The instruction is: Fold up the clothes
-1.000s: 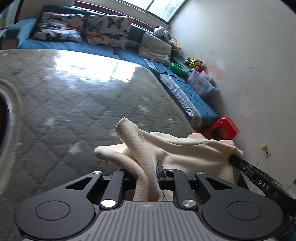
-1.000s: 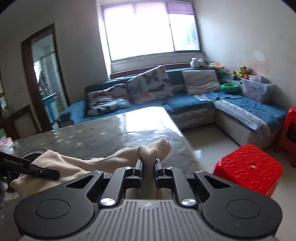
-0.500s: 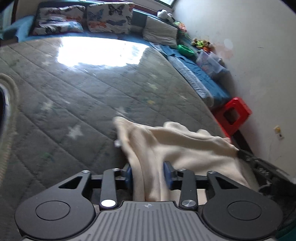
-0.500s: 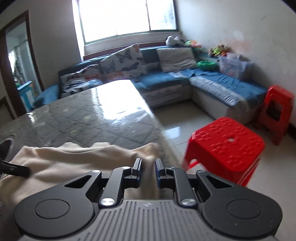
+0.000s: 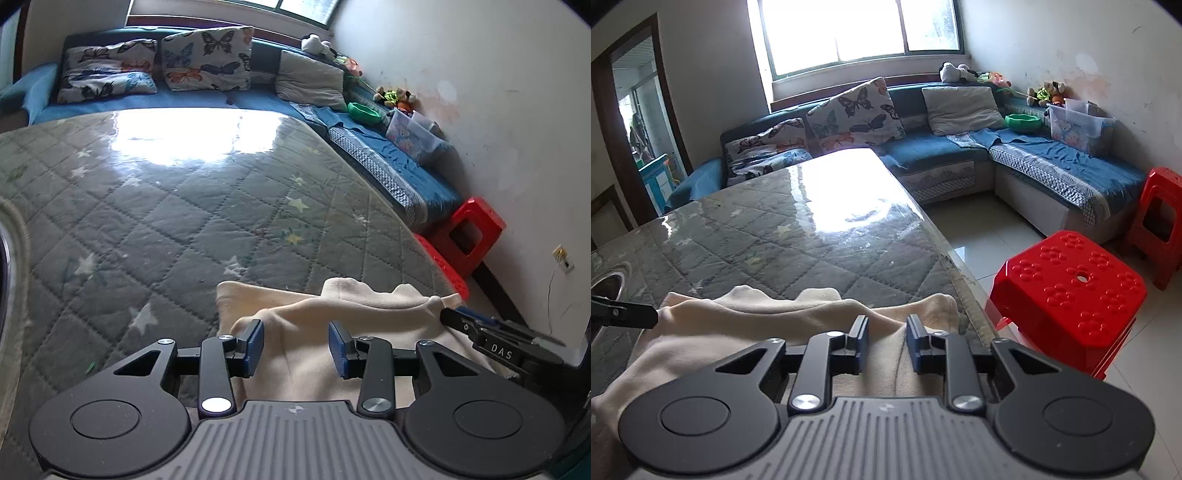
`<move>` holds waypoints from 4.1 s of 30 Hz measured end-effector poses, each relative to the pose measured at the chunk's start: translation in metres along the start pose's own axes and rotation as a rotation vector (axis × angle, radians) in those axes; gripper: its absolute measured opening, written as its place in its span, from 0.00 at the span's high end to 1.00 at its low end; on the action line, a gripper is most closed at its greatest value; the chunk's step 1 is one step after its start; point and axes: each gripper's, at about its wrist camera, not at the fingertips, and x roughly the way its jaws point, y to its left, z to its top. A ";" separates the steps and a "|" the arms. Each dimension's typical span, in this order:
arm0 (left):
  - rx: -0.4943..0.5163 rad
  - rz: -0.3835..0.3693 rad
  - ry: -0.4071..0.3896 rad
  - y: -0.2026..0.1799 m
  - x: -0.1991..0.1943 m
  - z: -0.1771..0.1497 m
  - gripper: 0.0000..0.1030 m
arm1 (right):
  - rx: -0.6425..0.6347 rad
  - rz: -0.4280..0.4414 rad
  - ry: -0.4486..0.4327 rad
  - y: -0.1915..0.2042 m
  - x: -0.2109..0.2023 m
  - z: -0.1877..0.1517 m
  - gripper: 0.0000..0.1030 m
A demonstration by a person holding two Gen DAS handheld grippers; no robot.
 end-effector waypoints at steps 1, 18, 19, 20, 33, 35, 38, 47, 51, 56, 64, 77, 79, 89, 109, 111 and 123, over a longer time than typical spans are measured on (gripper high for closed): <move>0.003 0.003 0.003 0.000 0.004 0.001 0.60 | -0.003 -0.006 0.002 0.000 0.002 0.000 0.68; 0.048 0.035 -0.006 -0.008 0.017 0.002 0.58 | -0.067 0.033 0.003 0.031 0.004 0.007 0.59; 0.050 0.037 -0.007 -0.009 0.016 0.001 0.58 | -0.077 0.034 0.014 0.034 0.007 0.006 0.58; 0.052 0.039 -0.007 -0.009 0.016 0.001 0.58 | -0.085 0.031 0.018 0.037 0.009 0.005 0.58; 0.093 -0.009 -0.054 -0.010 -0.032 -0.029 0.54 | -0.117 0.066 -0.015 0.030 -0.058 -0.022 0.51; 0.107 -0.012 -0.060 -0.012 -0.038 -0.038 0.54 | -0.127 0.067 -0.020 0.029 -0.070 -0.032 0.51; 0.131 -0.010 -0.074 -0.014 -0.045 -0.053 0.54 | -0.152 0.061 -0.045 0.030 -0.085 -0.046 0.51; 0.174 0.044 -0.052 -0.014 -0.037 -0.079 0.53 | -0.166 0.049 -0.065 0.032 -0.093 -0.076 0.53; 0.170 0.044 -0.068 -0.012 -0.044 -0.075 0.53 | -0.158 0.050 -0.082 0.031 -0.102 -0.068 0.53; 0.150 0.043 -0.078 -0.011 -0.046 -0.076 0.53 | -0.120 0.065 -0.104 0.030 -0.104 -0.063 0.53; 0.144 0.063 -0.067 -0.008 -0.042 -0.080 0.51 | -0.130 0.039 -0.068 0.037 -0.095 -0.071 0.54; 0.116 0.084 -0.067 -0.004 -0.048 -0.084 0.41 | -0.179 0.078 -0.073 0.063 -0.087 -0.070 0.53; 0.115 0.086 -0.064 -0.004 -0.049 -0.085 0.39 | -0.175 0.084 -0.082 0.064 -0.091 -0.069 0.52; 0.101 0.082 -0.077 -0.003 -0.061 -0.096 0.17 | -0.153 0.091 -0.079 0.071 -0.100 -0.076 0.25; 0.126 0.065 -0.097 -0.008 -0.081 -0.116 0.00 | -0.116 0.034 -0.064 0.074 -0.116 -0.095 0.00; 0.133 0.069 -0.099 -0.009 -0.083 -0.117 0.00 | -0.113 0.026 -0.063 0.075 -0.118 -0.096 0.00; 0.140 0.086 -0.111 -0.014 -0.096 -0.128 0.00 | -0.107 0.018 -0.085 0.079 -0.135 -0.104 0.00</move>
